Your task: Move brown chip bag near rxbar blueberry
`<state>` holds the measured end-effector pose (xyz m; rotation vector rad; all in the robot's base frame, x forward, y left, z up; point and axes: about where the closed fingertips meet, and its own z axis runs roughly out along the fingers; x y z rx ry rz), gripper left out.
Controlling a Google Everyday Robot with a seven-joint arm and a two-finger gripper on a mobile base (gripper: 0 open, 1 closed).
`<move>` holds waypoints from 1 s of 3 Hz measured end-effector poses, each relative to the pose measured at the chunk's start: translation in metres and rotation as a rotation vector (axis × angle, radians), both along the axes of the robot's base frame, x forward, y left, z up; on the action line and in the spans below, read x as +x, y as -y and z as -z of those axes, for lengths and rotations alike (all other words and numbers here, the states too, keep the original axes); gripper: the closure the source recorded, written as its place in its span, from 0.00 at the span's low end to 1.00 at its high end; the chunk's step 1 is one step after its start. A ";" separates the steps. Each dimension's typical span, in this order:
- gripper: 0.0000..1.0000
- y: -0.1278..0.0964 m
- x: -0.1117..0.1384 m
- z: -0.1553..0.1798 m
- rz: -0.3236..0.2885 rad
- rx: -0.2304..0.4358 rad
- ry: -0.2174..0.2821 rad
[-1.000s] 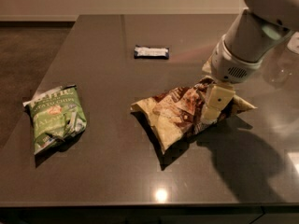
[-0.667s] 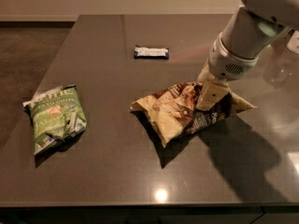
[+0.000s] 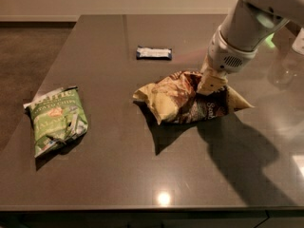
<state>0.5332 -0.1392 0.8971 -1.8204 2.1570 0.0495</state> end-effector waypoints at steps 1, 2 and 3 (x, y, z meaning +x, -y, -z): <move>1.00 0.001 0.025 -0.013 0.033 0.011 0.035; 1.00 0.003 0.056 -0.031 0.070 0.017 0.089; 1.00 0.009 0.088 -0.043 0.122 0.011 0.140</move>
Offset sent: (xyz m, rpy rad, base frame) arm 0.0950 -0.0089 0.0543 0.0235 -0.1572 -0.1190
